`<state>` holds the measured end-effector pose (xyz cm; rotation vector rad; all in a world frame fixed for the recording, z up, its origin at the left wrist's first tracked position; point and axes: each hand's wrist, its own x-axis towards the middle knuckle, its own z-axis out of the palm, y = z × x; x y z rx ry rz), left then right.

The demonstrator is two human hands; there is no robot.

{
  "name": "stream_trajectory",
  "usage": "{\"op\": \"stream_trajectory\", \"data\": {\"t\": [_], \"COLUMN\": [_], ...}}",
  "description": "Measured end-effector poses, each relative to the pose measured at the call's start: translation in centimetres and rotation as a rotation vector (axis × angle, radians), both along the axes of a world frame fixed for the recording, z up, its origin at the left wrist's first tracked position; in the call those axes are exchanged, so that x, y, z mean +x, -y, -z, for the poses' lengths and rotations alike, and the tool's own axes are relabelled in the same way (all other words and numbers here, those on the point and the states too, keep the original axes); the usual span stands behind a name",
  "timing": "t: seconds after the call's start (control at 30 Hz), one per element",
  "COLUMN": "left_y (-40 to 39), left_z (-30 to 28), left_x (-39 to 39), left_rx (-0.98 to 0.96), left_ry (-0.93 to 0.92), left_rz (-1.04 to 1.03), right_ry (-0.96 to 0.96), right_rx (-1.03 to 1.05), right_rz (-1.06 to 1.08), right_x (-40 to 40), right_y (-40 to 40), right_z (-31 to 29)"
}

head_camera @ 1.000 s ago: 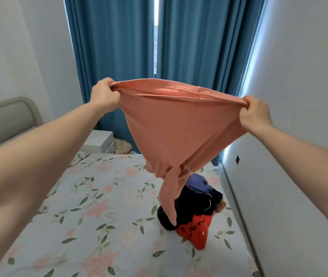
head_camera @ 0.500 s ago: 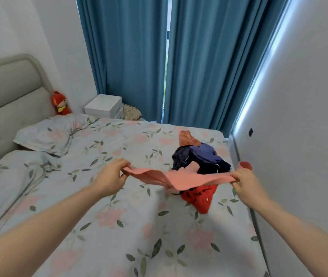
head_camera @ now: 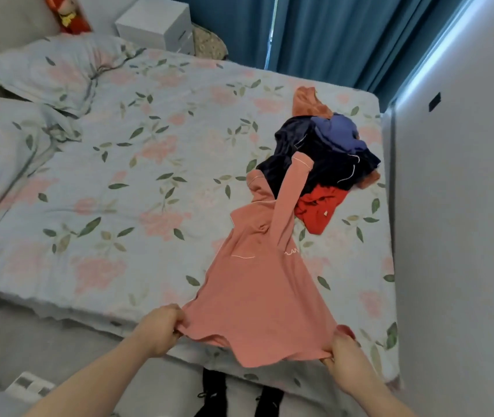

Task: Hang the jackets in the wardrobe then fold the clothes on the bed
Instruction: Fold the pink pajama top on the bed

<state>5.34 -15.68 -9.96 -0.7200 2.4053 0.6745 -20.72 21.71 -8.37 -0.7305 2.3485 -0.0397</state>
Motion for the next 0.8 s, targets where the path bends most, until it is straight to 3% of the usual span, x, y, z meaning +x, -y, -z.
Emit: {"op": "stream_trajectory", "data": {"t": [0.13, 0.33, 0.6, 0.8], "left_y": [-2.7, -5.9, -4.6, -3.6], "left_z": [3.1, 2.4, 0.5, 4.8], "left_x": [1.9, -0.7, -15.7, -30.0], "left_rx": [0.061, 0.062, 0.122, 0.163], "left_ry": [0.181, 0.406, 0.154, -0.118], "left_rz": [0.015, 0.125, -0.151, -0.248], "right_ry": [0.106, 0.283, 0.296, 0.280], "right_rx": [0.143, 0.245, 0.038, -0.183], "right_rz": [0.010, -0.028, 0.211, 0.440], "right_x": [1.4, 1.7, -6.2, -12.5], "right_y": [-2.4, -4.1, 0.2, 5.8], "right_z": [2.8, 3.0, 2.5, 6.9]}}
